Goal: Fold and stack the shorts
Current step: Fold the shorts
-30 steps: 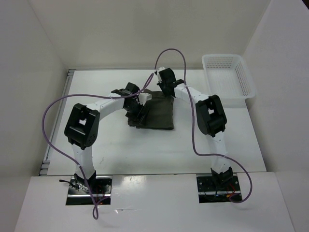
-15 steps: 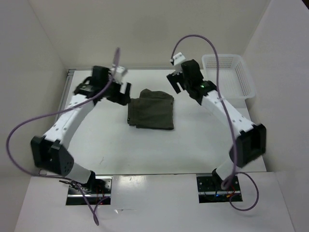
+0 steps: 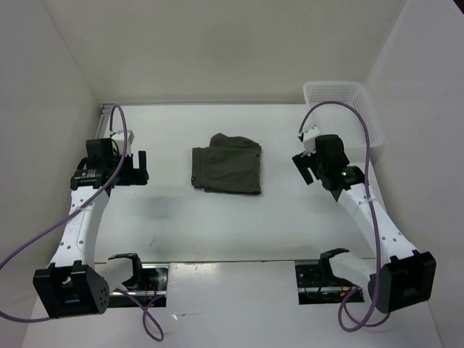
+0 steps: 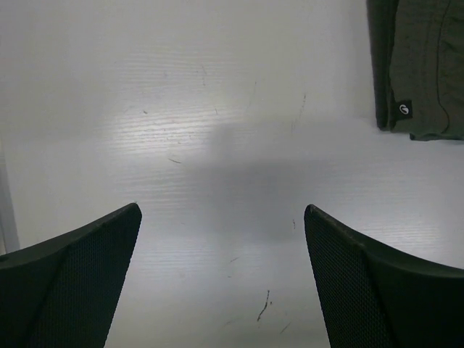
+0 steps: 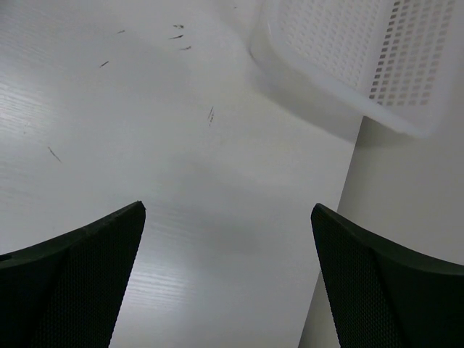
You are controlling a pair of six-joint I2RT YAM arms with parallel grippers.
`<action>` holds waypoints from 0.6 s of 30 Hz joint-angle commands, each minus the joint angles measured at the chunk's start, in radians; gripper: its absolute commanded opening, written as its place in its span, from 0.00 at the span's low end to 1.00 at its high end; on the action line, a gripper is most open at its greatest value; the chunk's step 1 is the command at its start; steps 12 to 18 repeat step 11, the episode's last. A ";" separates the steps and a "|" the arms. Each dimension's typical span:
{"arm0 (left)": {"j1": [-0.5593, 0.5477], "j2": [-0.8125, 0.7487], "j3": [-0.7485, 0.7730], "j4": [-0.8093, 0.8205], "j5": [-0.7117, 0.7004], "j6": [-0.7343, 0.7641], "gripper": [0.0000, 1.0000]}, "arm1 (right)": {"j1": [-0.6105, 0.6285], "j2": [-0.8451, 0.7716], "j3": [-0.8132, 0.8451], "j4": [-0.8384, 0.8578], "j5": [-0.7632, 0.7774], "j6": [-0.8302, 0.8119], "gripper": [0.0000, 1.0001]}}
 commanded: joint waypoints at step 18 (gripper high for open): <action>0.014 -0.049 0.018 0.046 -0.005 0.004 1.00 | 0.001 -0.203 -0.119 -0.024 -0.012 0.029 1.00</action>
